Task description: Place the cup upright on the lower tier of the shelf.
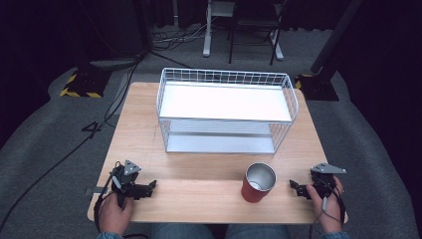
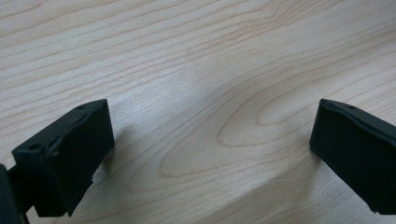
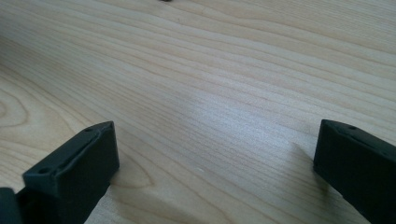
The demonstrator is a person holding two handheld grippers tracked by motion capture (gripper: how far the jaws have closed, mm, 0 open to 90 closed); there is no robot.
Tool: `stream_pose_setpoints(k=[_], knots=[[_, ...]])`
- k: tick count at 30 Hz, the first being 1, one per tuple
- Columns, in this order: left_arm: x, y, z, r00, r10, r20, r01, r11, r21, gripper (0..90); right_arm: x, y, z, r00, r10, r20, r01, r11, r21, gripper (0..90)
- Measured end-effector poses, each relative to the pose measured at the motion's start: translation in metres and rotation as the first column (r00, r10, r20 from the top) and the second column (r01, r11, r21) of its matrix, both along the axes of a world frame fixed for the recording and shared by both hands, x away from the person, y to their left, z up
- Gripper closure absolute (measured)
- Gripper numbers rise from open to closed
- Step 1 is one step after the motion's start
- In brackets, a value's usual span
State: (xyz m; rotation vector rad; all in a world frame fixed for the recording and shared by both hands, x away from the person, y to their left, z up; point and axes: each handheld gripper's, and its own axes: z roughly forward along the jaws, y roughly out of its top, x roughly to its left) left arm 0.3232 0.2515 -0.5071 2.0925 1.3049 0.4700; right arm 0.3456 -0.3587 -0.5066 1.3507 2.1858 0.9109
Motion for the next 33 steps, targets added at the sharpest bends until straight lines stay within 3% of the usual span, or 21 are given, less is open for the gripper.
stream_pose_setpoints(k=[12, 18, 21, 23, 25, 27, 33], knots=[[0.002, -0.001, 0.000, 1.0000, -0.006, -0.002, 0.006, 1.0000, -0.002, 0.0, -0.001, 0.000, 0.000, 1.0000, -0.001, 0.001, 0.001, 1.000, 0.003, 0.9], [0.004, -0.001, 0.000, 1.0000, -0.009, 0.000, 0.009, 1.0000, -0.004, 0.0, -0.002, -0.004, 0.001, 1.0000, -0.007, 0.001, 0.007, 1.000, 0.027, 3.7], [0.004, -0.001, 0.000, 0.9999, -0.011, -0.001, 0.011, 0.9999, -0.002, 0.0, -0.005, -0.004, 0.002, 0.9993, -0.013, 0.034, 0.011, 0.999, 0.043, 21.6], [0.004, -0.001, 0.000, 0.9999, -0.011, -0.001, 0.011, 0.9999, -0.001, 0.0, -0.008, -0.004, 0.004, 0.9991, -0.014, 0.041, 0.011, 0.997, 0.076, 14.0], [0.004, -0.001, 0.000, 0.9999, -0.011, -0.001, 0.011, 0.9999, -0.002, 0.0, -0.013, -0.002, 0.007, 0.9979, -0.010, 0.064, 0.004, 0.996, 0.093, 19.1], [0.004, -0.001, 0.000, 0.9999, -0.011, 0.000, 0.011, 0.9999, -0.002, 0.0, -0.018, 0.000, 0.011, 0.9967, -0.008, 0.080, 0.000, 0.995, 0.099, 14.8], [0.004, -0.001, 0.000, 1.0000, -0.009, 0.001, 0.009, 1.0000, -0.004, 0.0, -0.038, 0.008, 0.028, 0.9910, 0.036, 0.129, -0.054, 0.988, 0.142, 16.1]])
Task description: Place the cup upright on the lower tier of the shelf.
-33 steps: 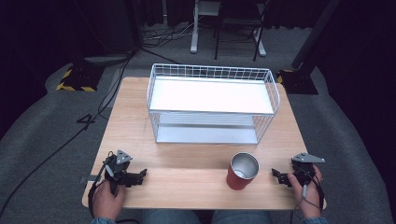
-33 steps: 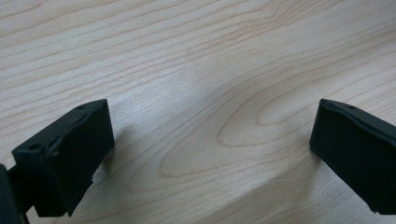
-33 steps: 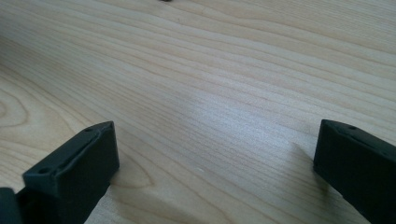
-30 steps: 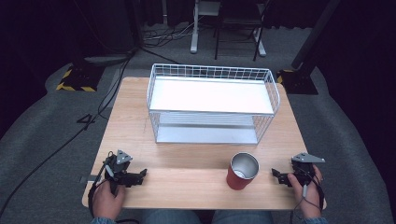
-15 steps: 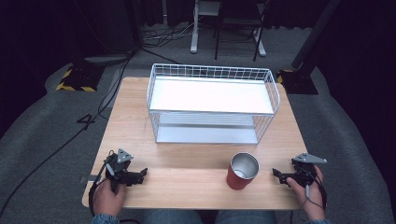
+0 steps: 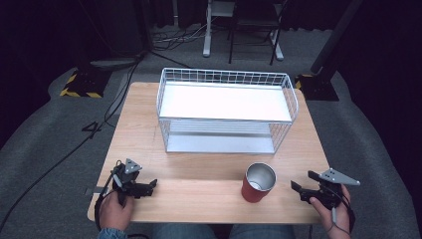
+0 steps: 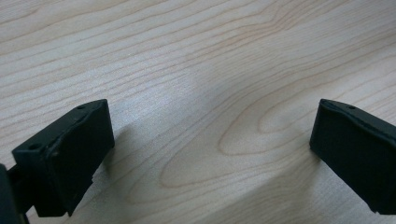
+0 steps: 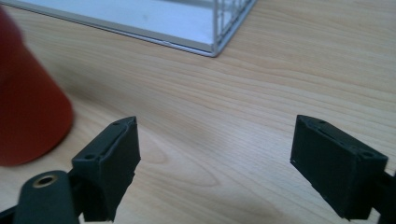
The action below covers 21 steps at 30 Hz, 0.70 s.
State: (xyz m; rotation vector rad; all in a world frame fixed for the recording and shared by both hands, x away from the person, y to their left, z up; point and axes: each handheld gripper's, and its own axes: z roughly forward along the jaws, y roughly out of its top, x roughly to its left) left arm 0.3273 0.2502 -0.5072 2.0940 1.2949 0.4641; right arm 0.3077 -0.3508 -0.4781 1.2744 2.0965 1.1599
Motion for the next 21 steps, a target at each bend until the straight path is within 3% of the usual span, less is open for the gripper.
stream_pose_setpoints(k=[7, 15, 21], knots=[[0.000, 0.000, 0.000, 1.0000, -0.003, -0.001, 0.003, 1.0000, 0.003, 0.0, -0.013, 0.012, 0.010, 0.9980, 0.040, -0.048, -0.040, 0.999, 0.002, 16.0], [0.000, 0.000, 0.000, 1.0000, -0.002, -0.001, 0.002, 1.0000, 0.002, 0.0, -0.027, 0.028, 0.023, 0.9940, 0.098, -0.049, -0.096, 0.995, 0.036, 16.0], [0.000, 0.000, 0.000, 1.0000, -0.003, -0.001, 0.003, 1.0000, 0.003, 0.0, -0.031, 0.044, 0.024, 0.9829, 0.178, -0.048, -0.176, 0.984, 0.043, 16.0]])
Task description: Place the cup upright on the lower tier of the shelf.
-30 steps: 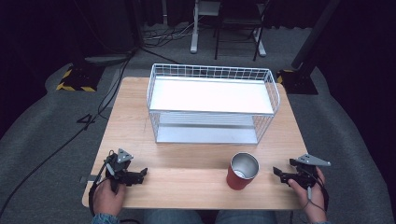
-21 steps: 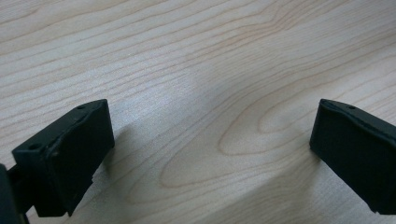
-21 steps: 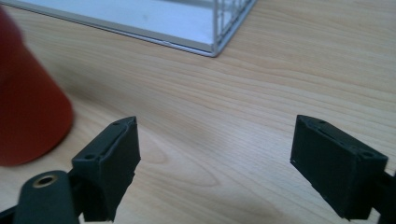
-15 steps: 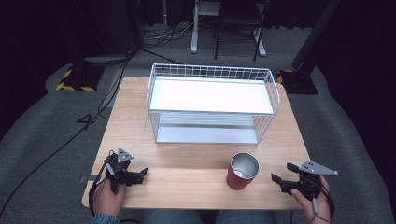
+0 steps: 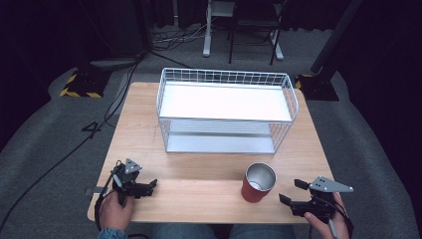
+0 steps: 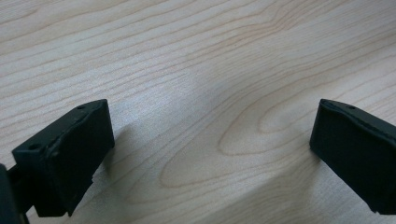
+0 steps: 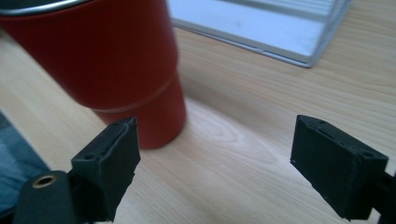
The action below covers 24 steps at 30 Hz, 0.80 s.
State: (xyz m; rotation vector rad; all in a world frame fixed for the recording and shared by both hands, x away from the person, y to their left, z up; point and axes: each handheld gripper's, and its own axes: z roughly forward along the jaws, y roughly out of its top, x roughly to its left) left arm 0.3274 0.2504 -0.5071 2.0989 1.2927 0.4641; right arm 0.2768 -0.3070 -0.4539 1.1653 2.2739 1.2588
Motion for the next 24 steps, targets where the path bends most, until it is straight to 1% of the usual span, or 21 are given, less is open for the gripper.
stream_pose_setpoints(k=[1, 2, 4, 5, 6, 7, 9, 12, 14, 15, 18, 24], knots=[[0.000, 0.000, 0.000, 1.0000, 0.000, 0.000, 0.000, 1.0000, -0.001, 0.0, 0.000, 0.002, -0.001, 0.9999, 0.011, -0.002, -0.011, 1.000, -0.001, 16.0], [0.000, 0.000, 0.000, 1.0000, 0.000, 0.000, 0.000, 1.0000, 0.000, 0.0, 0.001, 0.008, -0.004, 0.9994, 0.033, -0.013, -0.033, 0.999, 0.006, 16.0], [0.000, 0.000, 0.000, 1.0000, 0.000, 0.000, 0.000, 1.0000, 0.000, 0.0, 0.001, 0.010, -0.004, 0.9992, 0.035, -0.017, -0.035, 0.999, 0.008, 16.0], [0.000, 0.000, 0.000, 1.0000, 0.000, 0.000, 0.000, 1.0000, 0.000, 0.0, 0.000, 0.015, -0.006, 0.9986, 0.049, -0.019, -0.049, 0.999, 0.013, 16.0], [0.000, 0.000, 0.000, 1.0000, 0.001, 0.001, -0.001, 1.0000, -0.002, 0.0, 0.000, 0.015, -0.006, 0.9986, 0.049, -0.019, -0.049, 0.999, 0.013, 16.0], [0.000, 0.000, 0.000, 1.0000, 0.000, -0.001, 0.000, 1.0000, 0.000, 0.0, 0.000, 0.021, -0.008, 0.9975, 0.068, -0.019, -0.068, 0.997, 0.026, 16.0], [0.000, 0.000, 0.000, 1.0000, 0.000, 0.000, 0.000, 1.0000, 0.000, 0.0, 0.000, 0.023, -0.009, 0.9969, 0.076, -0.020, -0.075, 0.997, 0.030, 16.0], [0.000, 0.000, 0.000, 1.0000, 0.002, 0.001, -0.002, 1.0000, -0.003, 0.0, 0.002, 0.033, -0.014, 0.9938, 0.107, -0.029, -0.106, 0.994, 0.034, 16.0], [0.000, 0.000, 0.000, 1.0000, 0.000, -0.001, 0.000, 1.0000, 0.000, 0.0, 0.004, 0.038, -0.016, 0.9934, 0.112, -0.027, -0.110, 0.993, 0.038, 16.0], [0.000, 0.000, 0.000, 1.0000, 0.002, 0.001, -0.002, 1.0000, -0.003, 0.0, 0.007, 0.043, -0.019, 0.9921, 0.122, -0.027, -0.121, 0.992, 0.040, 15.9], [0.000, 0.000, 0.000, 1.0000, 0.000, -0.001, 0.000, 1.0000, -0.002, 0.0, 0.010, 0.047, -0.023, 0.9906, 0.131, -0.040, -0.129, 0.991, 0.047, 15.8], [0.000, 0.000, 0.000, 1.0000, 0.000, 0.000, 0.000, 1.0000, 0.000, 0.0, 0.015, 0.059, -0.031, 0.9896, 0.140, -0.034, -0.138, 0.989, 0.050, 15.9]])
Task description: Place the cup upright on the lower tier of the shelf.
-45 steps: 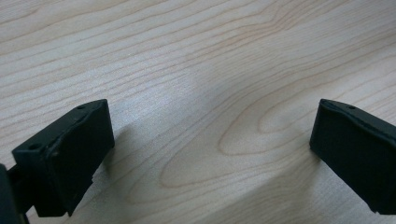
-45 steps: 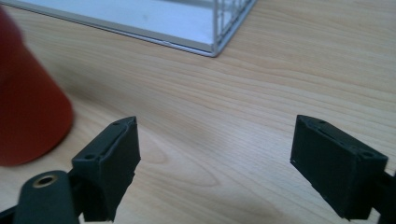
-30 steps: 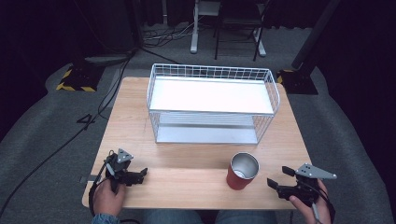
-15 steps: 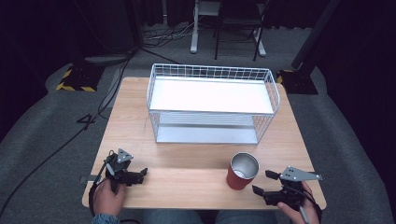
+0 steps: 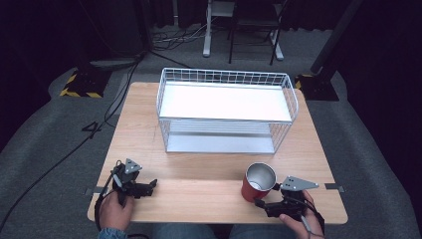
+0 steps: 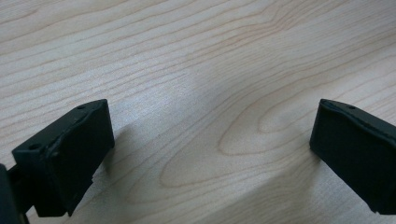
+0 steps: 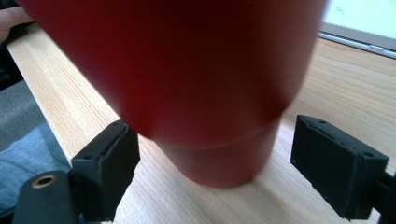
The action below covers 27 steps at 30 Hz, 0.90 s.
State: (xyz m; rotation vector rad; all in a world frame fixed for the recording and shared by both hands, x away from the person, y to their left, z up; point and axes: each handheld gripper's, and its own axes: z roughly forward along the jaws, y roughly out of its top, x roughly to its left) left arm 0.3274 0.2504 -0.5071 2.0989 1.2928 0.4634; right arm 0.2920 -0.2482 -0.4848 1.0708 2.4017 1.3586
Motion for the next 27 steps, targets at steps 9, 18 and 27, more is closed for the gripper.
stream_pose_setpoints(k=[9, 18, 27], knots=[[0.000, 0.000, 0.000, 1.0000, 0.003, 0.002, -0.003, 1.0000, -0.004, 0.0, 0.012, 0.016, -0.009, 0.9999, 0.010, 0.011, -0.010, 1.000, -0.001, 13.1], [0.000, 0.000, 0.000, 1.0000, 0.000, 0.000, 0.000, 1.0000, 0.000, 0.0, 0.013, 0.018, -0.014, 0.9997, 0.000, 0.023, -0.001, 1.000, 0.025, 12.6], [0.000, 0.000, 0.000, 1.0000, 0.000, 0.000, 0.000, 1.0000, -0.002, 0.0, 0.009, 0.018, -0.016, 0.9925, 0.019, 0.121, -0.020, 1.000, 0.008, 15.5]])
